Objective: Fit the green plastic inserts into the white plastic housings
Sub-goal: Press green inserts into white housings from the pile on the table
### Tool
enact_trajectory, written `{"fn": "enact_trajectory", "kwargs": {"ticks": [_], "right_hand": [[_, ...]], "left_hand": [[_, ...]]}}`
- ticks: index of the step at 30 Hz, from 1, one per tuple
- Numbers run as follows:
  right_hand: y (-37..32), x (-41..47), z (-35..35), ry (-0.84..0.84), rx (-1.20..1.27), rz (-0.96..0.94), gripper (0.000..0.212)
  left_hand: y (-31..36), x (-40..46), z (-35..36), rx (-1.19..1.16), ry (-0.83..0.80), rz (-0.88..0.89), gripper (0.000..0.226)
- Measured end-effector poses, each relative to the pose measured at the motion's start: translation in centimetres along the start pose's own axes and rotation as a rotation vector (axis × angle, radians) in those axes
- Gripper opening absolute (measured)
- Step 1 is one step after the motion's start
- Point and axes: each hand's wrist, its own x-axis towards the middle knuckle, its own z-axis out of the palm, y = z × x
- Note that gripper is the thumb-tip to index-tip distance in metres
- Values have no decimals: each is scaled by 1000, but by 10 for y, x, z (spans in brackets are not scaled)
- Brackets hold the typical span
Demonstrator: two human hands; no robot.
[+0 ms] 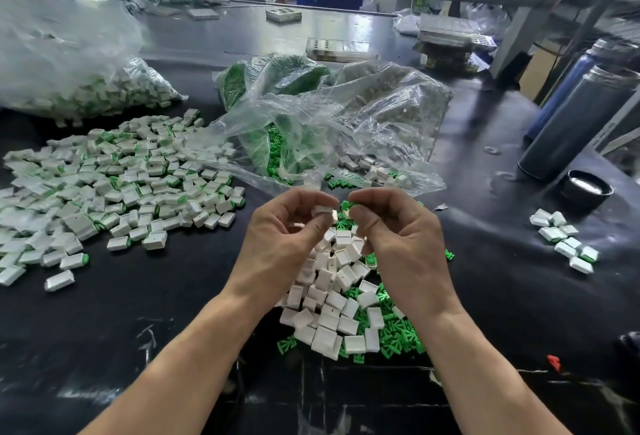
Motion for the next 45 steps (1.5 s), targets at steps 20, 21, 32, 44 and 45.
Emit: {"fn": "enact_trajectory", "kwargs": {"ticks": [20,21,32,44,45], "right_hand": [[3,-1,3,-18,-59,-60,24],[3,-1,2,-15,-64,-63,24],[4,0,0,-51,-186,-74,19],[5,1,0,-54,-87,38,23],[5,1,1,-51,-85,40,23]], "left_hand": [[3,-4,3,191,-15,39,16],[4,-4,3,184,-13,39,16],[1,-4,1,197,38,20,10],[1,-6,2,197,16,36,10],[1,-6,2,185,14,32,9]]}}
